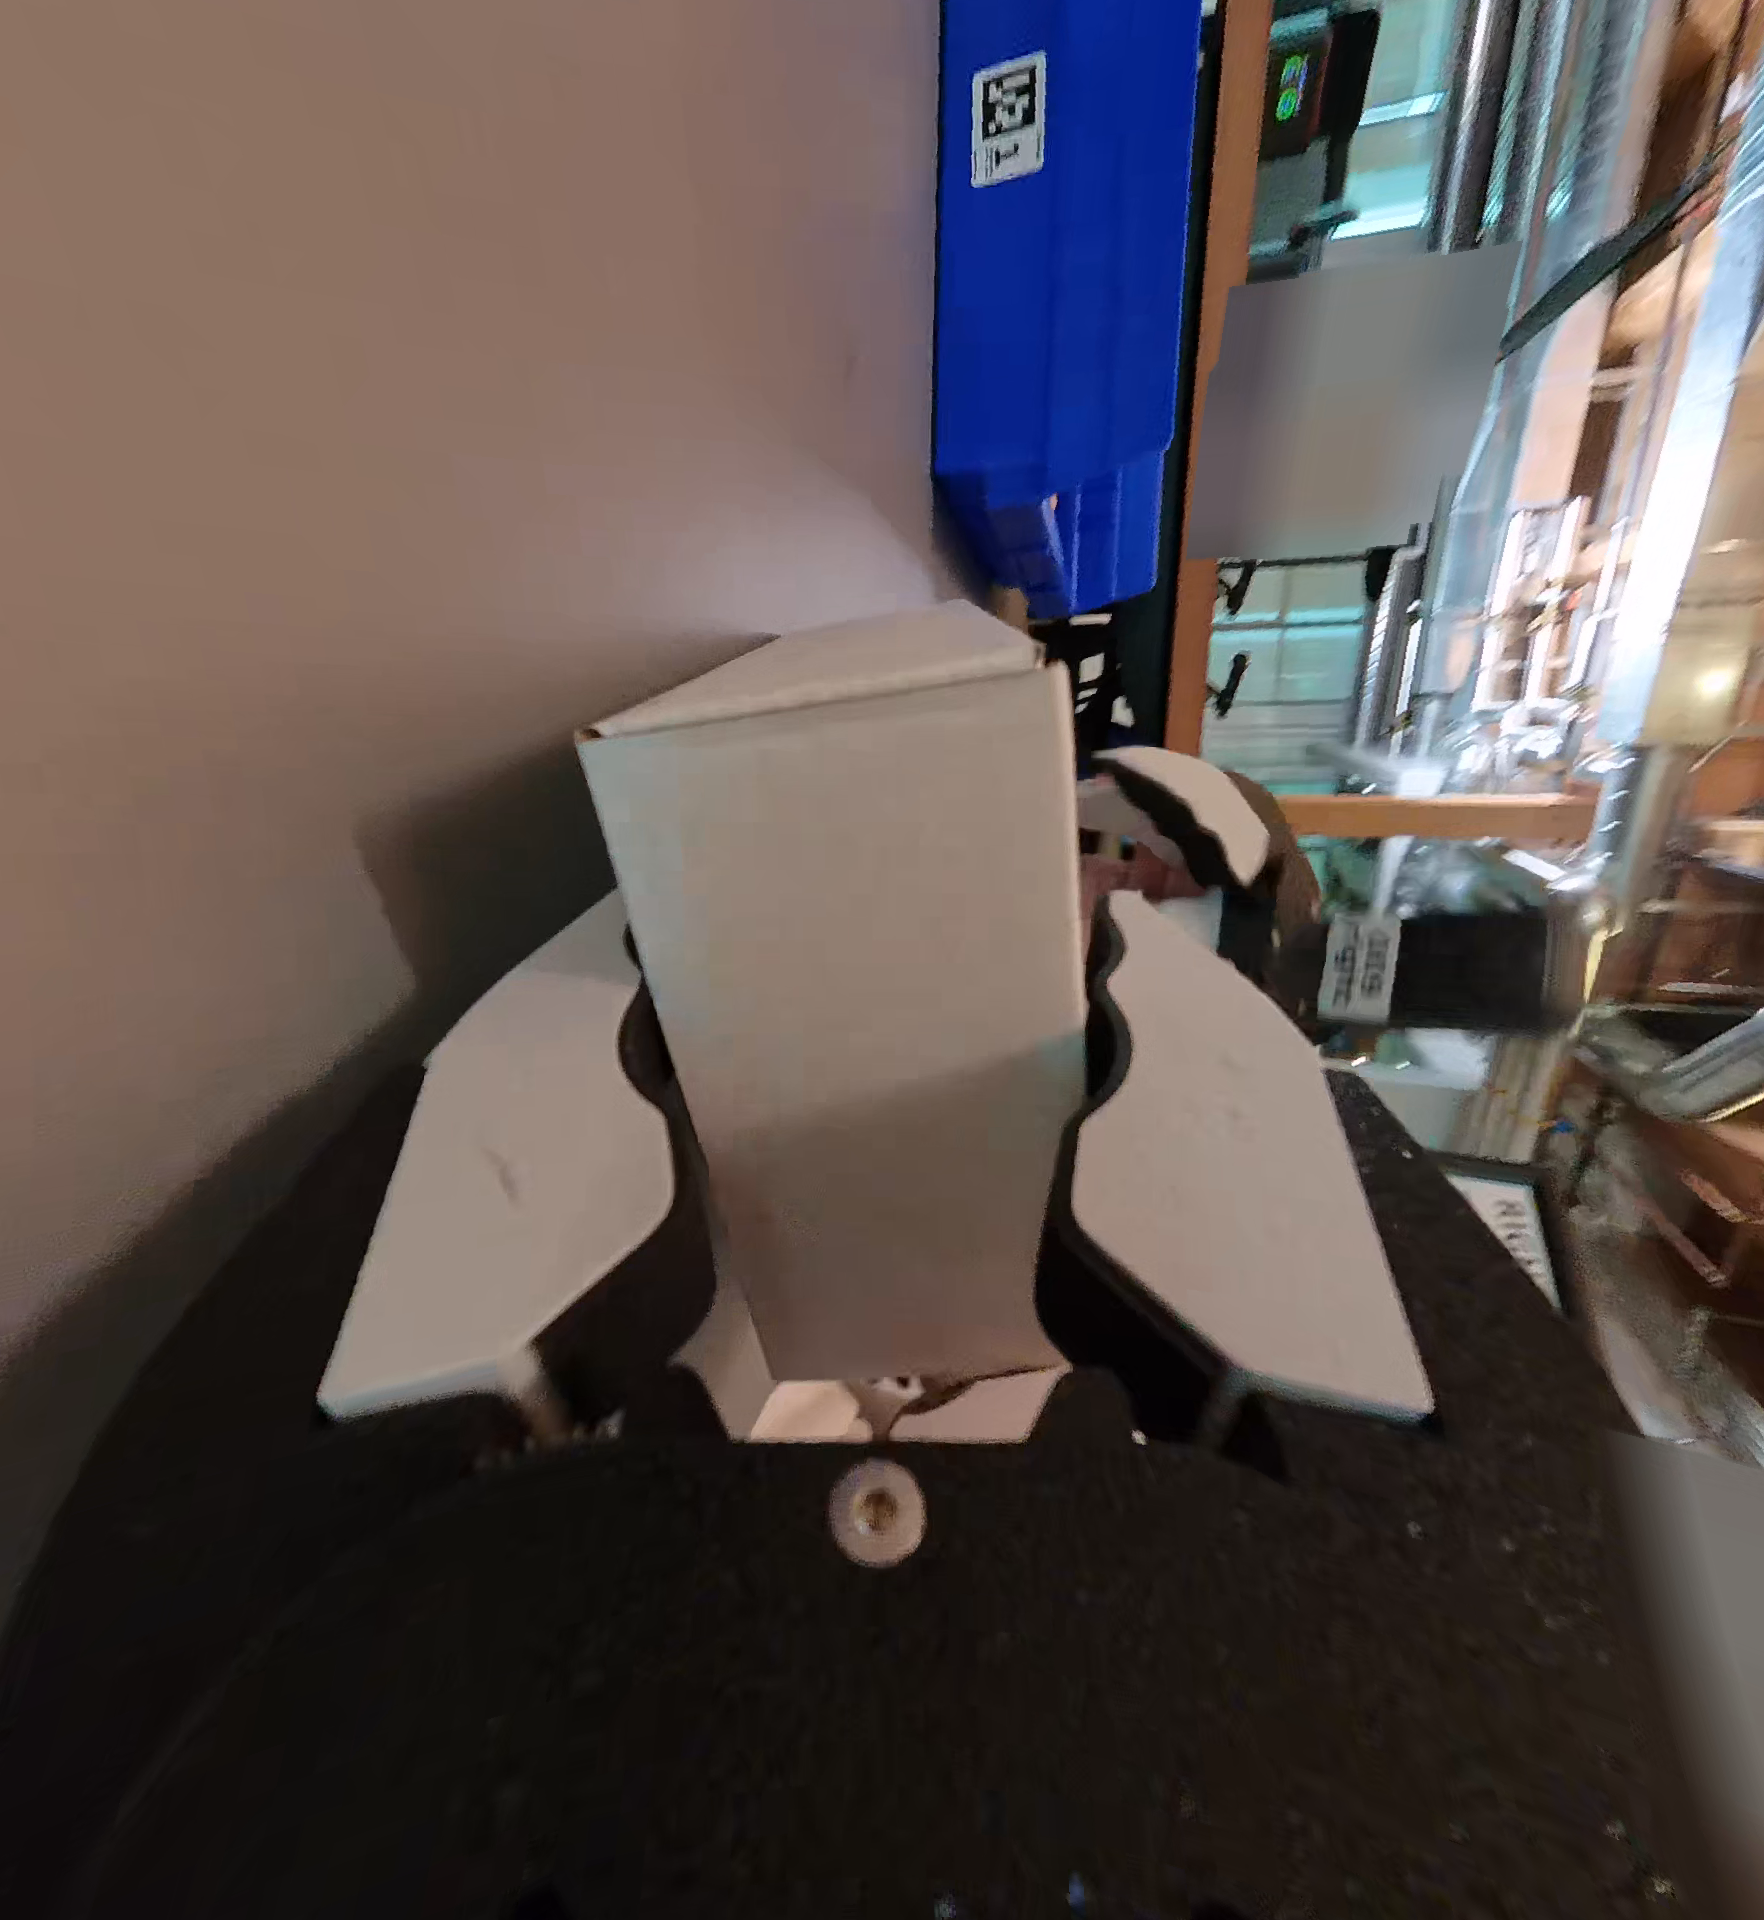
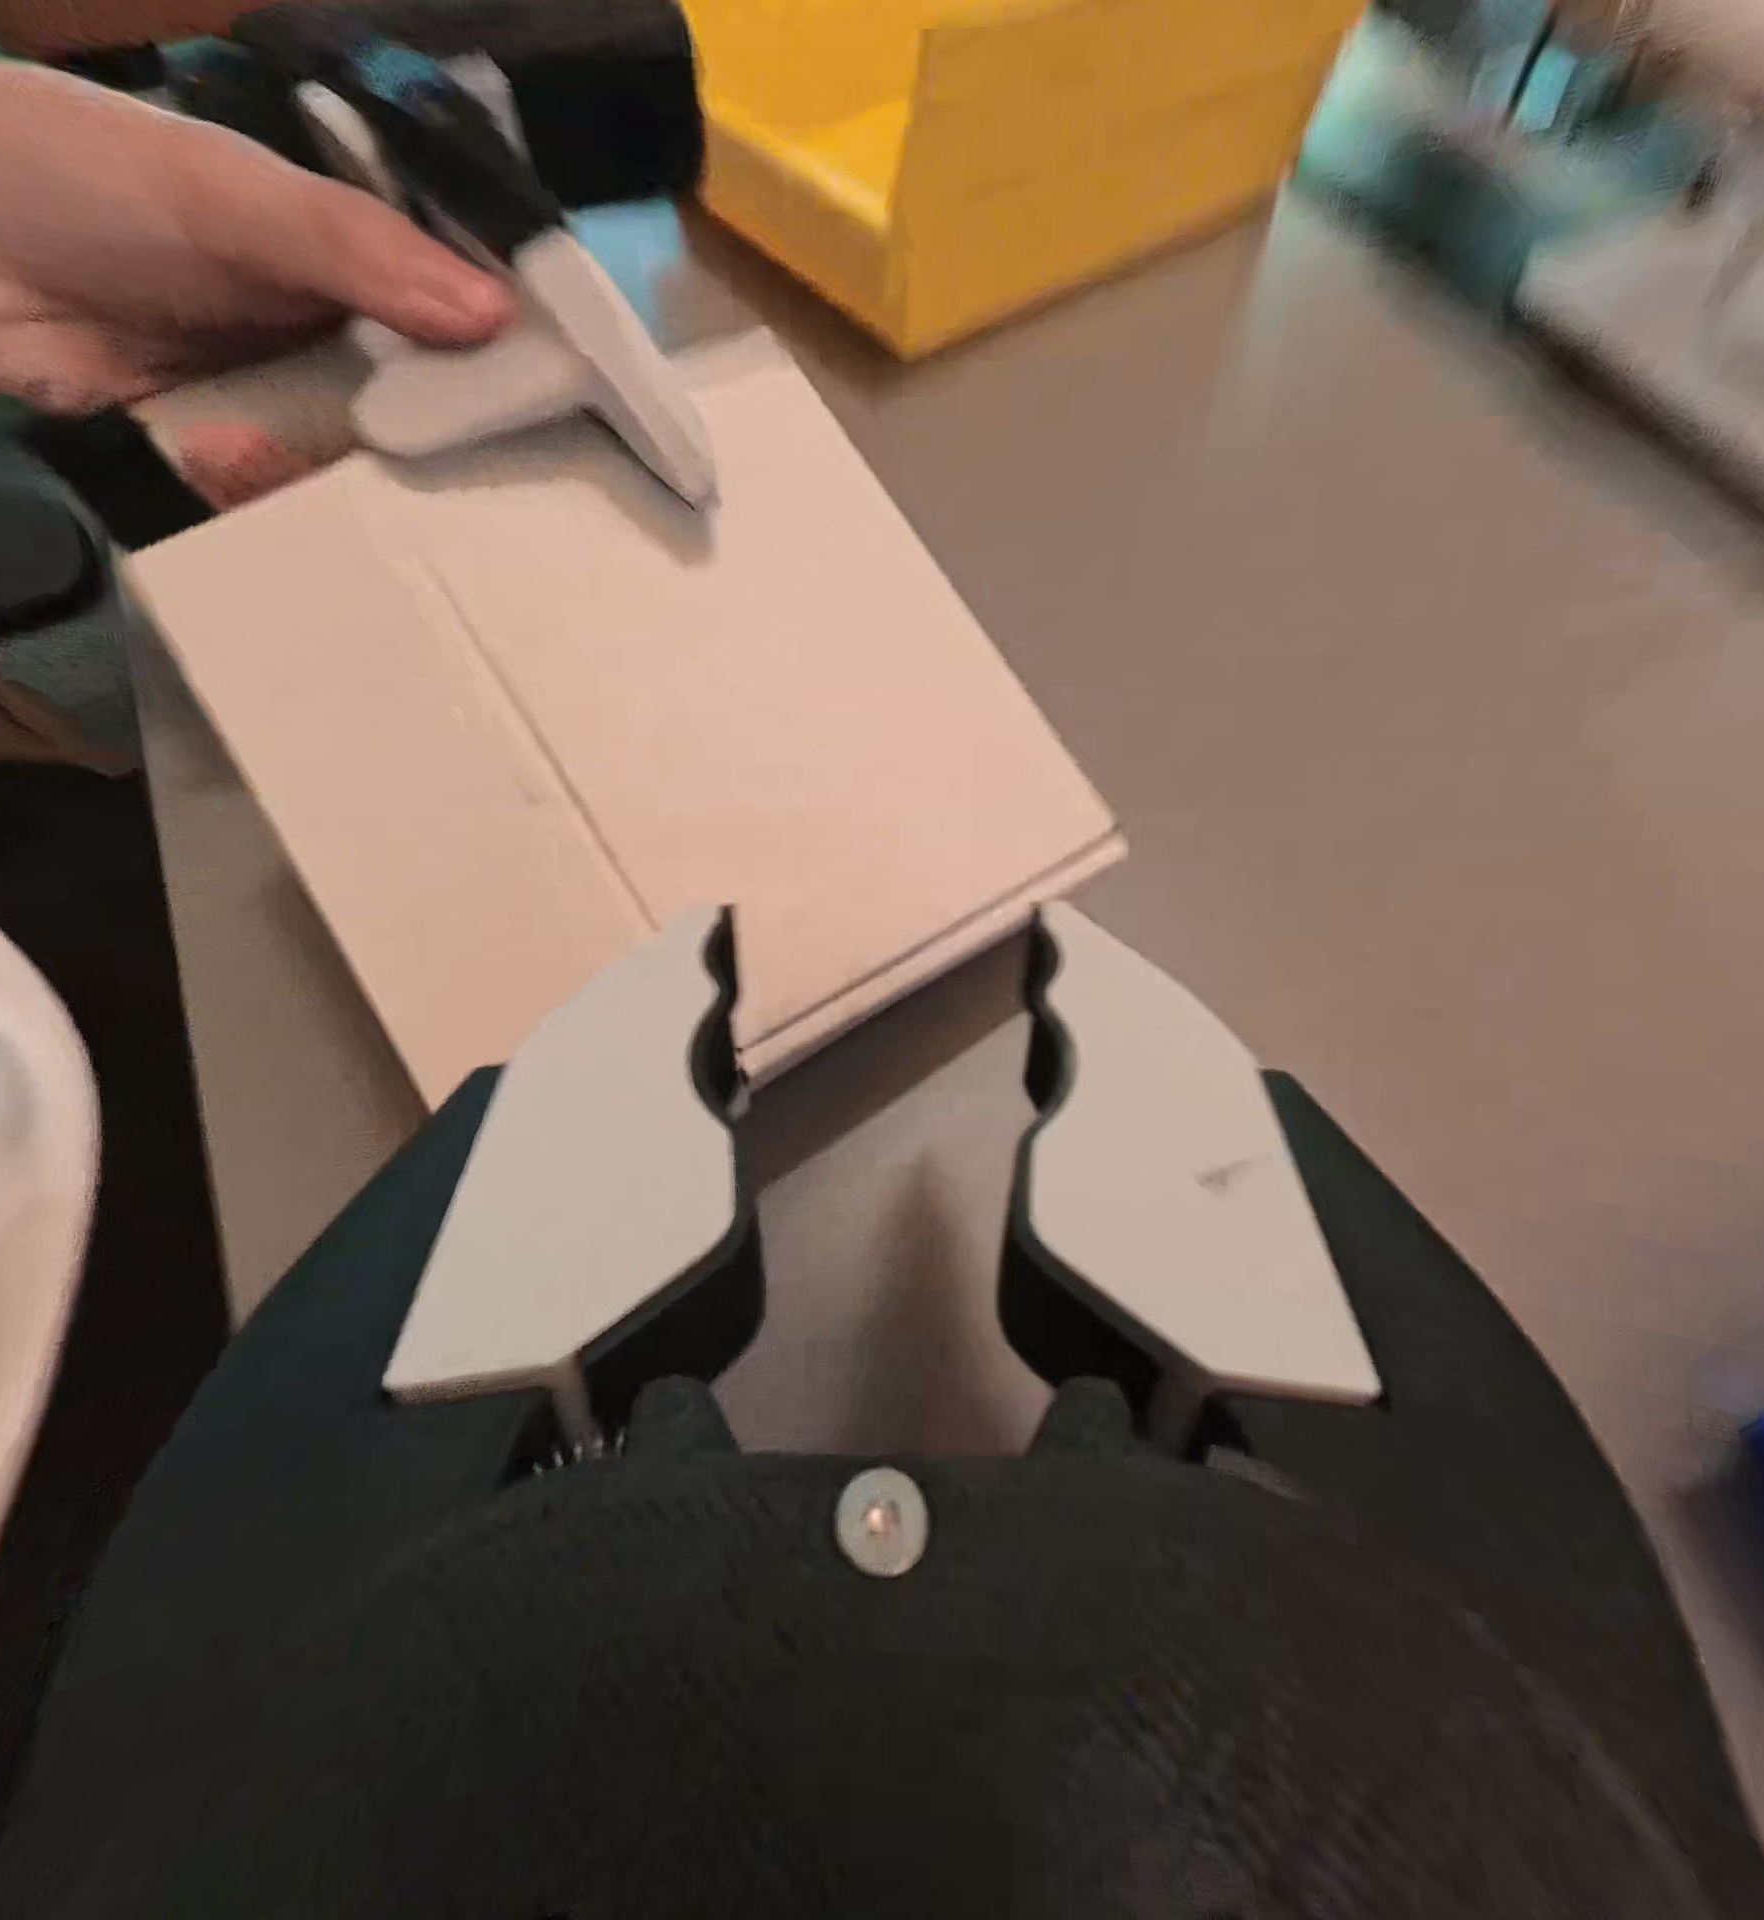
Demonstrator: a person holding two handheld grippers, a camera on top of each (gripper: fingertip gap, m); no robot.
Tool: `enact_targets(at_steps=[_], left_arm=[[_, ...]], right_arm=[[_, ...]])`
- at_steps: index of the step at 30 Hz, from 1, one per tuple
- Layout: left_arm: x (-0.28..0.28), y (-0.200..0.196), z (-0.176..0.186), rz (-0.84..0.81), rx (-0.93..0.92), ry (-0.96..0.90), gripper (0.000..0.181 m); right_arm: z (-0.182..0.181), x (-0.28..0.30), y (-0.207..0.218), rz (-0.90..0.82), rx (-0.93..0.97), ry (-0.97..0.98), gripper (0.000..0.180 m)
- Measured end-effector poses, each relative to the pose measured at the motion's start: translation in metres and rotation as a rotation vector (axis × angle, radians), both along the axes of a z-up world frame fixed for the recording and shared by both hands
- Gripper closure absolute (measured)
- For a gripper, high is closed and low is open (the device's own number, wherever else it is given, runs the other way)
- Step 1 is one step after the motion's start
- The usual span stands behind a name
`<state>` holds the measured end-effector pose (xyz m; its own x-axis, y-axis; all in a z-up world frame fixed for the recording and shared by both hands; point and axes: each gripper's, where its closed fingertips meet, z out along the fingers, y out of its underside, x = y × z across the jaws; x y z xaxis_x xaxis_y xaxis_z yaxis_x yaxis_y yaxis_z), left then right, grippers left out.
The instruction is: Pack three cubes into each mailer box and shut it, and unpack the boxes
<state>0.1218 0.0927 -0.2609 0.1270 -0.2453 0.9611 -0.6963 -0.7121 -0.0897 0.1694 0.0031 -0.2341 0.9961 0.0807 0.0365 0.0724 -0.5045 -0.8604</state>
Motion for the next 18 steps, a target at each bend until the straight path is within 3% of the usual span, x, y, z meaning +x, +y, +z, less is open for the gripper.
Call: enact_targets(at_steps=[1,3,5,9,13,16,18], left_arm=[[0.001,0.003,0.000,0.023,-0.040,0.009,0.104],[0.004,0.010,0.006,0.070,-0.132,0.009,0.104],[0.007,0.018,0.015,0.098,-0.202,-0.004,0.104],[0.007,0.021,0.036,0.083,-0.251,-0.027,0.104],[0.004,0.012,0.053,0.039,-0.257,-0.052,0.104],[0.002,0.008,0.058,0.029,-0.247,-0.063,0.104],[0.000,0.007,0.061,0.020,-0.258,-0.075,0.104]], right_arm=[[0.017,-0.005,0.001,0.035,0.073,-0.113,0.111],[0.043,-0.028,0.000,0.139,0.180,-0.347,0.086],[0.052,-0.048,0.002,0.194,0.199,-0.580,0.074],[0.039,-0.045,0.012,0.181,0.054,-1.109,0.072],[0.035,-0.016,0.025,0.073,-0.054,-1.441,0.076],[0.045,-0.010,0.032,0.015,0.000,-1.530,0.078],[0.052,-0.010,0.033,0.000,0.040,-1.564,0.097]])
